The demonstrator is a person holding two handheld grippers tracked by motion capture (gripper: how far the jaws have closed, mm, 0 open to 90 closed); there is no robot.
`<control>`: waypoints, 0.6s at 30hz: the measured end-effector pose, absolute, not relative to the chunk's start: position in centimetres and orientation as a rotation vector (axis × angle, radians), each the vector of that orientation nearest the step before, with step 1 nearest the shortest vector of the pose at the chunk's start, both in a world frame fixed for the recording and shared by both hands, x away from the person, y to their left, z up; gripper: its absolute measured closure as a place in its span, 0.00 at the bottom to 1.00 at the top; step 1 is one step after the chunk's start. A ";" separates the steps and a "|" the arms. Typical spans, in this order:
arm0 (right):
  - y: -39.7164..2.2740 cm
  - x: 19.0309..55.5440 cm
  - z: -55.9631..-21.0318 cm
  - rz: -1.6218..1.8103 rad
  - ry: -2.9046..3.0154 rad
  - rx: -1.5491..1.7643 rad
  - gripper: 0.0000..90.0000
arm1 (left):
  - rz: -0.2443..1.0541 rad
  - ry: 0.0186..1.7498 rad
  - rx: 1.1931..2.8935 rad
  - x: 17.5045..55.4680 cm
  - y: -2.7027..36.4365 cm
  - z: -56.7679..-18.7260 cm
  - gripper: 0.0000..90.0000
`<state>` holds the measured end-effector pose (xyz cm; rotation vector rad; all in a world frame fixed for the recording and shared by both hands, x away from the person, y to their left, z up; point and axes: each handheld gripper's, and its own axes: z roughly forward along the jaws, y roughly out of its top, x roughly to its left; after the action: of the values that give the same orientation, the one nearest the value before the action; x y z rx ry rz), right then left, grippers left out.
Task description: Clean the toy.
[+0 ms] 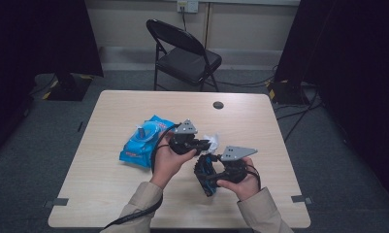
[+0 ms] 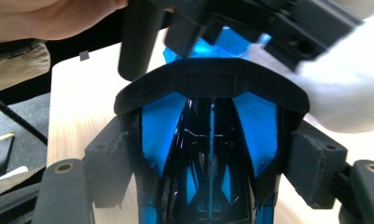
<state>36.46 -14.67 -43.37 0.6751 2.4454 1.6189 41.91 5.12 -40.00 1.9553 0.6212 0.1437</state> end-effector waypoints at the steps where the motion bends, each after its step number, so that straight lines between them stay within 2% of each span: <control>1: -14.7 36.5 -43.4 1.620 2.443 0.676 0.28 | 0.149 0.625 1.953 41.9 5.2 -40.0 0.92; 18: -17.4 37.5 -43.5 1.607 2.356 0.795 0.28 | 0.144 0.619 1.910 40.2 8.9 -38.9 0.92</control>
<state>37.50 -17.35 -43.47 0.7948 2.3564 1.6070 40.16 8.90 -38.88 1.9096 0.6187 0.1443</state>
